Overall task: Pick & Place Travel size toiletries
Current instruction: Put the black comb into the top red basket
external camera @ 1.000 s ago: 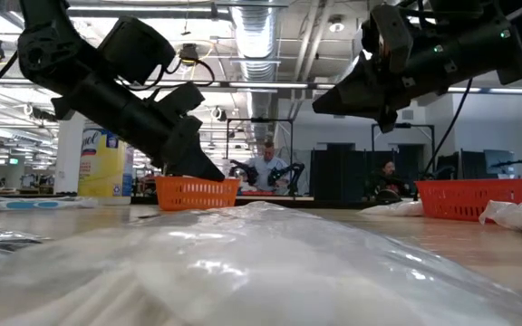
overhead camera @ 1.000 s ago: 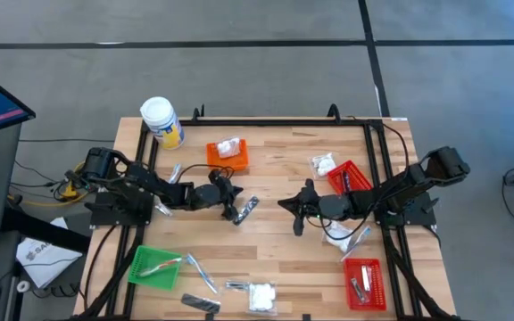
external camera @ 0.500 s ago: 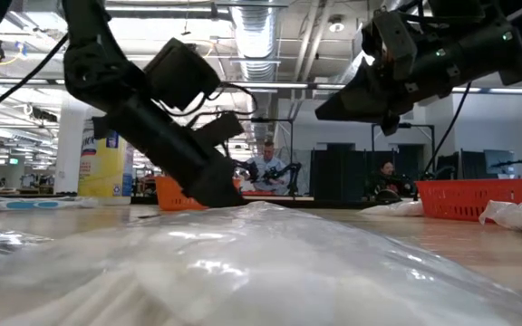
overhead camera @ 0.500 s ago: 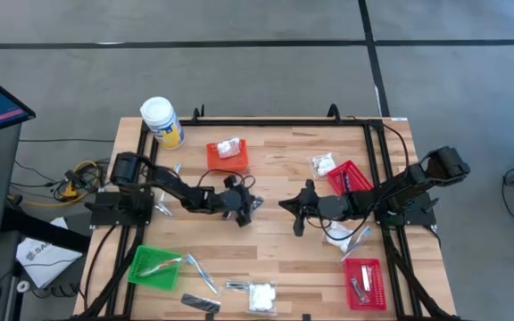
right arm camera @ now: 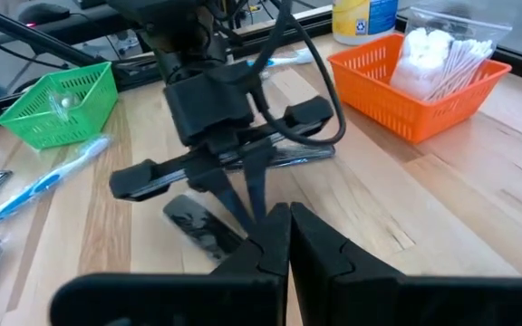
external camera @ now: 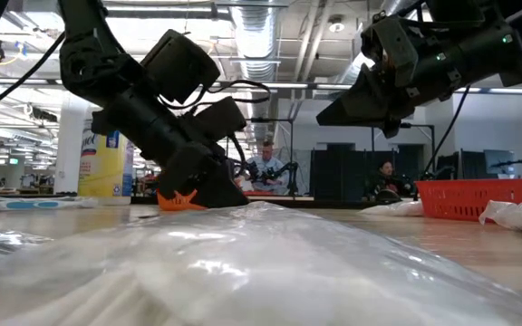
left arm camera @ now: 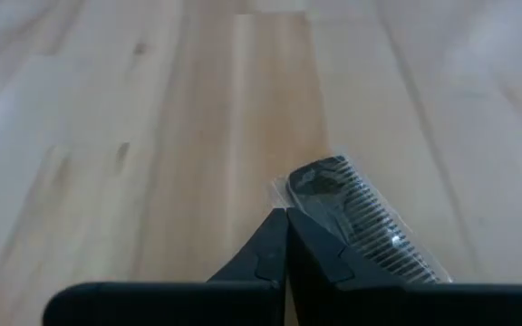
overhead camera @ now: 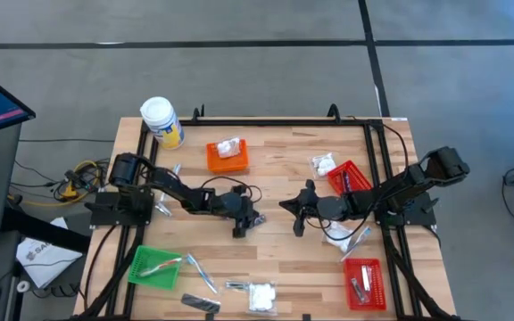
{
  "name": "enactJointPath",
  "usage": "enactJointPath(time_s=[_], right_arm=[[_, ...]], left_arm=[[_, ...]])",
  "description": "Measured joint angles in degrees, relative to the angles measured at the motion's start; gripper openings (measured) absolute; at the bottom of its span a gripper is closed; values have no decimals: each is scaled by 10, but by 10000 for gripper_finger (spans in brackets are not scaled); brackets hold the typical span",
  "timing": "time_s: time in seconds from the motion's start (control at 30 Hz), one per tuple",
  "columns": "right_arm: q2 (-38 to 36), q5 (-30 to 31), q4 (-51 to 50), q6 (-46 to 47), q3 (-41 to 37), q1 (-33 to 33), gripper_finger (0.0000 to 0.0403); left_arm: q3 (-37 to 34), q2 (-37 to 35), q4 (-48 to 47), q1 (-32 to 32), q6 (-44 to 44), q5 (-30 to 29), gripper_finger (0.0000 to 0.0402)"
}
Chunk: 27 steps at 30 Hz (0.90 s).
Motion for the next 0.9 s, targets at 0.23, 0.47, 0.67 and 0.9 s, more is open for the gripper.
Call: enactJointPath(time_s=[0.23,0.47,0.67,0.9], right_arm=[[0,-30,6,-23,0,-1,1],[0,-109,14,-47,0,0,1],[0,-118,17,-56,0,1,9],[0,-143,16,-90,23,21,41]], left_arm=[[-3,-31,13,-55,33,-43,0],[-48,-111,21,-108,3,-75,0],[-134,-190,13,-135,-88,-106,0],[-165,-215,13,-158,-143,-111,0]])
